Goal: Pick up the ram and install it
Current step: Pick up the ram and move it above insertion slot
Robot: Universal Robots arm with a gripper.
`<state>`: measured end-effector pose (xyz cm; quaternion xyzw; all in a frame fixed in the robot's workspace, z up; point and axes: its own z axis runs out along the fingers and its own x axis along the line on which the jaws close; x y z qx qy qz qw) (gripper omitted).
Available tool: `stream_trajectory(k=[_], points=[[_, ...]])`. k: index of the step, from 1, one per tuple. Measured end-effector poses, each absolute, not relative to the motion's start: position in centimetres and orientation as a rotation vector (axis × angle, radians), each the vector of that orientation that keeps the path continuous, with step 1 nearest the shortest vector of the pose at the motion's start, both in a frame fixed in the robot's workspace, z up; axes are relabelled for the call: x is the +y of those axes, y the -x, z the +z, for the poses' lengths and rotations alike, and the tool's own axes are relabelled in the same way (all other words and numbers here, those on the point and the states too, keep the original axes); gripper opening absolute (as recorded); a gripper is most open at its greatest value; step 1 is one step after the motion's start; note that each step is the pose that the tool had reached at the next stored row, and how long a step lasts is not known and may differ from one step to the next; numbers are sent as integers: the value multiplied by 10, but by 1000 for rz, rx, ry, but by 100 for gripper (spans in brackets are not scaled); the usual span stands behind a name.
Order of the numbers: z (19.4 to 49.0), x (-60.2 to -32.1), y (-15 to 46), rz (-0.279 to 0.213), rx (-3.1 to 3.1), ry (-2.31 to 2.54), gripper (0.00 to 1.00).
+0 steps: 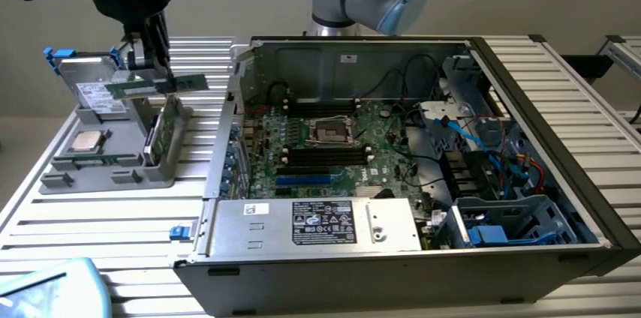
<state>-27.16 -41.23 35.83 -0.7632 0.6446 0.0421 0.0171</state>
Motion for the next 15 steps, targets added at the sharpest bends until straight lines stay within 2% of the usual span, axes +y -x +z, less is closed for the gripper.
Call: stream_trajectory(k=[15], points=[[367, -412, 221, 128, 2005, 2374, 14]])
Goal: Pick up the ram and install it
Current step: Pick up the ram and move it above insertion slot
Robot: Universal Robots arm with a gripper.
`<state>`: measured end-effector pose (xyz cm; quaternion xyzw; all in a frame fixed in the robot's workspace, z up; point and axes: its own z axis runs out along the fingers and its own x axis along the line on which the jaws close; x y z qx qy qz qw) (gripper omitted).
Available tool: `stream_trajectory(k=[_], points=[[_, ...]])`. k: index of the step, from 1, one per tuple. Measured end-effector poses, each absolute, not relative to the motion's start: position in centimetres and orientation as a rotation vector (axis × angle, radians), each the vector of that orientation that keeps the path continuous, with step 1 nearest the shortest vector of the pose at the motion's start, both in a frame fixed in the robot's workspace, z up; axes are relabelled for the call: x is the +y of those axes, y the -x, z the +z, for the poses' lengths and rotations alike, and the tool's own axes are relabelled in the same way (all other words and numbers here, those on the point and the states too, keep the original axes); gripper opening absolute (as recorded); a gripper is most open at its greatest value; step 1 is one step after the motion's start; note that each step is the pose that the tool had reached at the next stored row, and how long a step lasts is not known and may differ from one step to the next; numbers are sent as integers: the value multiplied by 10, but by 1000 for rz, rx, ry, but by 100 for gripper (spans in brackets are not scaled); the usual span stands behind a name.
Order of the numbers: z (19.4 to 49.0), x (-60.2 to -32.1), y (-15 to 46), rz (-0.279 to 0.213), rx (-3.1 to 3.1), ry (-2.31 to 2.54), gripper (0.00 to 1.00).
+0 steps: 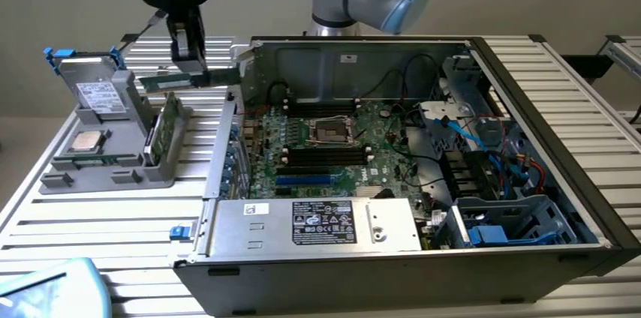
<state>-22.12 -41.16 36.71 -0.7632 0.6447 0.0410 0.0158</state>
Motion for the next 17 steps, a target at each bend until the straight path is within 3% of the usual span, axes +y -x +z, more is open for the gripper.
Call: stream_trajectory(k=[17], points=[[379, -412, 148, 127, 2020, 2389, 14]])
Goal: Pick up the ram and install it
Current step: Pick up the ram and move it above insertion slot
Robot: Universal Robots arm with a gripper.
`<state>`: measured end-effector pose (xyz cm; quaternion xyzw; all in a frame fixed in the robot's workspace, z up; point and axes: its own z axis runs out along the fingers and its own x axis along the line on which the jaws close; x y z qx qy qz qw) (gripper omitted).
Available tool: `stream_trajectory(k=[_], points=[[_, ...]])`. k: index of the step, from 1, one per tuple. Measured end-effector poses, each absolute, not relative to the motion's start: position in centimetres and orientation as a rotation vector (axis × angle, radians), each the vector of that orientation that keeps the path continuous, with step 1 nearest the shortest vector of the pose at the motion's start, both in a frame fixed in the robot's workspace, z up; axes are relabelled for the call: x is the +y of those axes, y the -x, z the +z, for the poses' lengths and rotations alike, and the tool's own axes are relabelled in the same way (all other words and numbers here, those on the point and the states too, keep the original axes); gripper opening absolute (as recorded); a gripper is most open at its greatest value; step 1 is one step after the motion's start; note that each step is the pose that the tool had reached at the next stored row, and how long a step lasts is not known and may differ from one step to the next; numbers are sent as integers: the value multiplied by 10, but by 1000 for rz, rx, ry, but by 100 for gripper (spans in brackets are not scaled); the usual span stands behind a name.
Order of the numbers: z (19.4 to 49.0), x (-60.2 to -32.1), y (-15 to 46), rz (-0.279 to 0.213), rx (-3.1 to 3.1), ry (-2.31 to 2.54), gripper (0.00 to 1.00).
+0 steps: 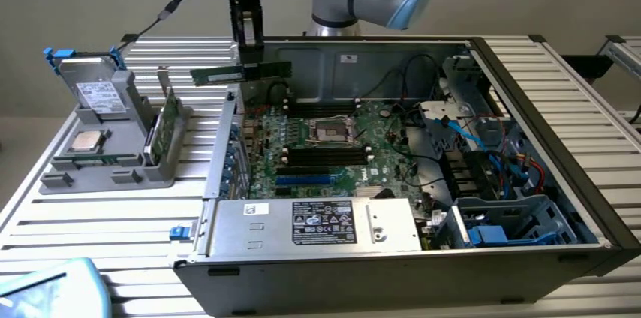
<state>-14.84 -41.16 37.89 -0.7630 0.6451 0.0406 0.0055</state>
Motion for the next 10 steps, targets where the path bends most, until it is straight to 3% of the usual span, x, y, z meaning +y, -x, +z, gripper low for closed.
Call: stream_trajectory(k=[10], points=[[380, -412, 112, 146, 2045, 2415, 14]])
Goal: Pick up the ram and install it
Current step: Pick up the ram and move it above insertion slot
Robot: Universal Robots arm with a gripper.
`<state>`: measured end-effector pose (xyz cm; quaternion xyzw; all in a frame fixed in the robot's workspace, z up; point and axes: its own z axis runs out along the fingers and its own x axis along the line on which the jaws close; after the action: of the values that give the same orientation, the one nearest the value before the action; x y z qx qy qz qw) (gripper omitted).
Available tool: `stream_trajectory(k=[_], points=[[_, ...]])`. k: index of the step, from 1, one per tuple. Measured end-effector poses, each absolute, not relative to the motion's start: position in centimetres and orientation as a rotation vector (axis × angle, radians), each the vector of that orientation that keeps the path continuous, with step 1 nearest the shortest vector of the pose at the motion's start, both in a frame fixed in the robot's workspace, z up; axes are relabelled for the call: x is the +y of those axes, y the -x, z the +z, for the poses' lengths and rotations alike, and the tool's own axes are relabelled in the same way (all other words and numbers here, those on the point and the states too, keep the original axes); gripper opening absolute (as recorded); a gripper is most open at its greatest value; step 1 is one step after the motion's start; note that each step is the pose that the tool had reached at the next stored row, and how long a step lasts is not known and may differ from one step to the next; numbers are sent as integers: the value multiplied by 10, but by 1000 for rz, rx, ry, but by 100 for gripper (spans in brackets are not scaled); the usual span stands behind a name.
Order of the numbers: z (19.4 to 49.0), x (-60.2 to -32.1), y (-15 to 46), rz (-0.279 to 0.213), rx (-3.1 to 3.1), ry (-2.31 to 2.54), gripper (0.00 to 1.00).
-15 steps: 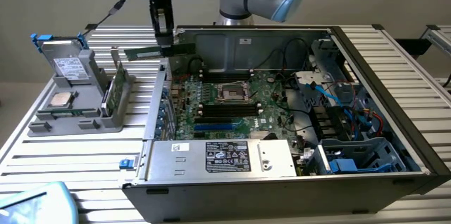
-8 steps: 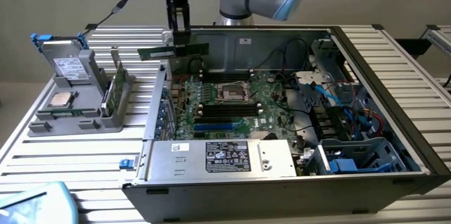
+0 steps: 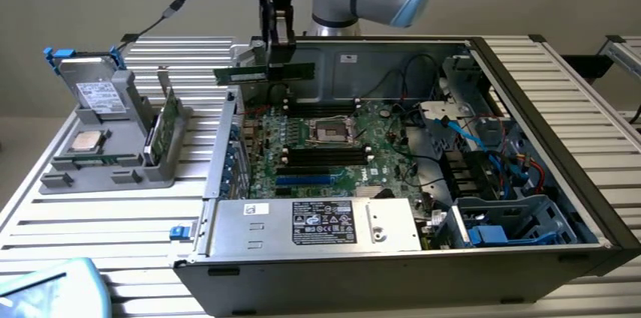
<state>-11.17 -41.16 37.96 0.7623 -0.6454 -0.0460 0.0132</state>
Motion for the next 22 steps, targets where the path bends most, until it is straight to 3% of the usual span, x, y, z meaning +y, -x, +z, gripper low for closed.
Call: stream_trajectory(k=[22], points=[[368, -411, 41, -179, -2012, -2323, 14]])
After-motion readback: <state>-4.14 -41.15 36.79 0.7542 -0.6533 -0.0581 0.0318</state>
